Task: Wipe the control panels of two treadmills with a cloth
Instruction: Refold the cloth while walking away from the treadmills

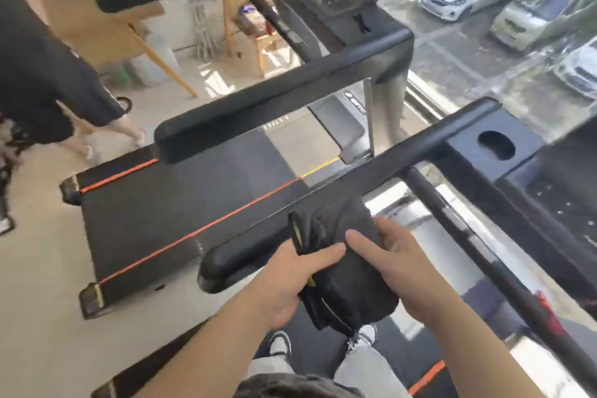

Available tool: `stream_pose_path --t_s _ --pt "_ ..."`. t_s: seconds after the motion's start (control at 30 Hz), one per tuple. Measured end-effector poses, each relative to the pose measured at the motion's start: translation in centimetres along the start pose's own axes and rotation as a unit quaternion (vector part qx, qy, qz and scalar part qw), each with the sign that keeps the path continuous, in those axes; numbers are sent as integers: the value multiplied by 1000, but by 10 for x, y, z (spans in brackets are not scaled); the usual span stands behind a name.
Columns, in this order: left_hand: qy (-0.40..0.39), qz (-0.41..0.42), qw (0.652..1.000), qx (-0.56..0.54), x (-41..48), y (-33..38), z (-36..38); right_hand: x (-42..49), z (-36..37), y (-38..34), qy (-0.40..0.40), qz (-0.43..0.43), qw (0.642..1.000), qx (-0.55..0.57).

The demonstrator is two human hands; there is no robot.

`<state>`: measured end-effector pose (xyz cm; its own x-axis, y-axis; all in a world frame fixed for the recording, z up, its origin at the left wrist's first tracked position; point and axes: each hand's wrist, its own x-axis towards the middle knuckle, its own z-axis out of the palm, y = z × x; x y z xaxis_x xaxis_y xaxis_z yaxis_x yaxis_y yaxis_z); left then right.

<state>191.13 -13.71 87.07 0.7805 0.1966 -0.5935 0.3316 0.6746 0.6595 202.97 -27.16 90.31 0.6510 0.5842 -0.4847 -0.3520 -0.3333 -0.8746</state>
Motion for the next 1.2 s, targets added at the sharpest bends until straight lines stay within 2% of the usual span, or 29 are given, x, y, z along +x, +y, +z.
stream_pose_path --t_s 0.1,0.23,0.3,0.37,0.43,0.47,0.57,0.63,0.8,0.97,1.03,1.2 --pt "84 5 993 -81 -26 7 -33 17 43 -7 -94 6 995 -45" --pt "145 27 963 -224 -64 7 -72 35 96 -16 -190 -20 972 -139" --pt "164 71 938 -297 -83 1 -85 41 122 -14 -196 -77 953 -215" --pt "202 112 910 -345 -103 -9 -92 38 153 -13 -160 -193 923 -293" --pt "258 143 885 -360 -119 -24 -96 31 180 -8 -158 -335 862 -346" --pt "286 161 872 -364 -126 -32 -98 23 193 -5 -201 -357 841 -352" --pt "356 211 826 -382 -147 -55 -100 -6 232 11 -388 -278 805 -352" --pt "390 231 790 -413 -165 -70 -103 -18 252 27 -447 -275 761 -381" --pt "438 279 699 -492 -221 -122 -123 -60 309 65 -518 -280 681 -434" --pt "514 304 628 -499 -292 -171 -160 -133 383 110 -565 -283 629 -452" --pt "534 306 605 -505 -328 -192 -178 -161 418 125 -576 -245 641 -445" --pt "530 329 570 -535 -421 -236 -229 -227 505 153 -588 -55 712 -380"
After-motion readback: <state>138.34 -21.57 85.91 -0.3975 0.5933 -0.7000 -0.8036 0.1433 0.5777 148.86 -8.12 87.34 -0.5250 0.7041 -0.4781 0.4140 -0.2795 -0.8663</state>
